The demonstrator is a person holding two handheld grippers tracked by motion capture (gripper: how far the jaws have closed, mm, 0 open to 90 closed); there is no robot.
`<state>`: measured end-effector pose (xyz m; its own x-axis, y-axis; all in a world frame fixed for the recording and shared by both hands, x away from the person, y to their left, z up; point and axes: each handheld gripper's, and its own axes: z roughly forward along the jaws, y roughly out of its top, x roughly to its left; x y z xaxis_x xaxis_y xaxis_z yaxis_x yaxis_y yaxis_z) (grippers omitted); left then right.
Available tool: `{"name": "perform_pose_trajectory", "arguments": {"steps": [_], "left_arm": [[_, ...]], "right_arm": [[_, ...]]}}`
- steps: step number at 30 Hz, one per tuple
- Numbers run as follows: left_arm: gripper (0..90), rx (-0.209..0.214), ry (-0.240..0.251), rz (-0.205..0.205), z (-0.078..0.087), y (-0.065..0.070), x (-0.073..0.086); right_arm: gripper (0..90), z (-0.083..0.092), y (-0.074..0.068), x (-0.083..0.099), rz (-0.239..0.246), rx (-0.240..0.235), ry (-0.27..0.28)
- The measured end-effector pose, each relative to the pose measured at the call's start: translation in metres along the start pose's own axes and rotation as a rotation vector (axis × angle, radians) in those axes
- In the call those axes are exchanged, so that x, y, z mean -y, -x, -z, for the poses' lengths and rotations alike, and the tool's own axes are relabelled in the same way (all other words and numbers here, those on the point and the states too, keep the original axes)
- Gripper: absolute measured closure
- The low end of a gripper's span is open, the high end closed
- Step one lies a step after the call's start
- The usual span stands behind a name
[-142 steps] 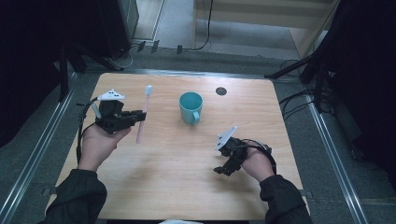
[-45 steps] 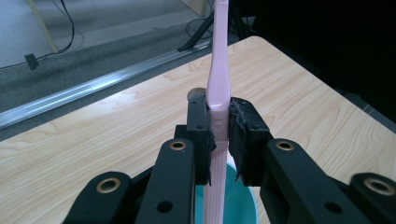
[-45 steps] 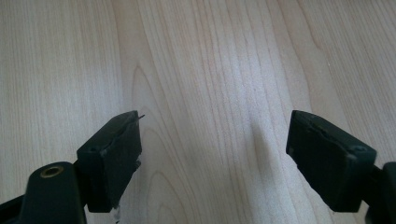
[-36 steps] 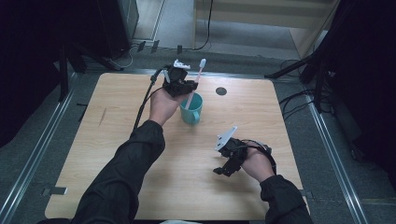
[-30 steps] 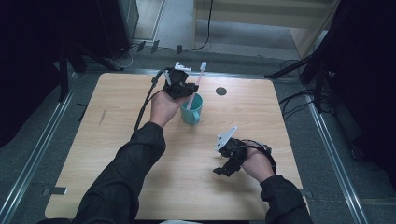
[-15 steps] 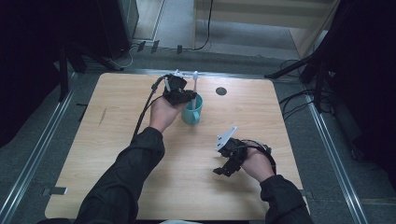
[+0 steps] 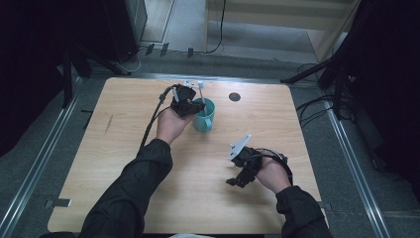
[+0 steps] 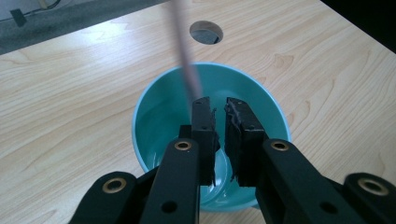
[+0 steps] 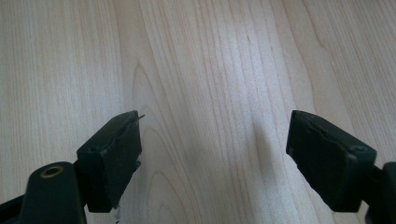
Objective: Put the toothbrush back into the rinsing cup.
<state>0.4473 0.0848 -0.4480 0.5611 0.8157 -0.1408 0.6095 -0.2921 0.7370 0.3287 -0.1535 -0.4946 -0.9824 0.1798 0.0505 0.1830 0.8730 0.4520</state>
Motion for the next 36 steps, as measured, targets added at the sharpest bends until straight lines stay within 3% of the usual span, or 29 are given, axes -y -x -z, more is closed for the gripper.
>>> {"name": "perform_pose_trajectory", "arguments": {"steps": [6,18,20,27,36], "left_arm": [[72.0,0.031,0.006,0.004,0.010,0.000,-0.002],[48.6,0.080,-0.040,-0.038,0.037,0.008,0.004],[45.9,0.093,-0.048,-0.023,0.042,0.008,0.007],[42.8,0.084,-0.074,-0.075,0.063,0.010,0.021],[40.7,0.090,-0.112,-0.090,0.085,0.009,0.055]], "right_arm": [[18.0,0.000,0.001,0.001,-0.005,-0.003,0.001],[18.0,0.000,0.000,0.001,-0.004,0.001,-0.004],[18.0,0.000,0.000,0.002,-0.002,0.004,-0.004],[17.9,0.002,0.000,0.003,-0.025,-0.009,0.020],[17.4,0.003,0.002,0.006,-0.053,-0.002,0.047]]}}
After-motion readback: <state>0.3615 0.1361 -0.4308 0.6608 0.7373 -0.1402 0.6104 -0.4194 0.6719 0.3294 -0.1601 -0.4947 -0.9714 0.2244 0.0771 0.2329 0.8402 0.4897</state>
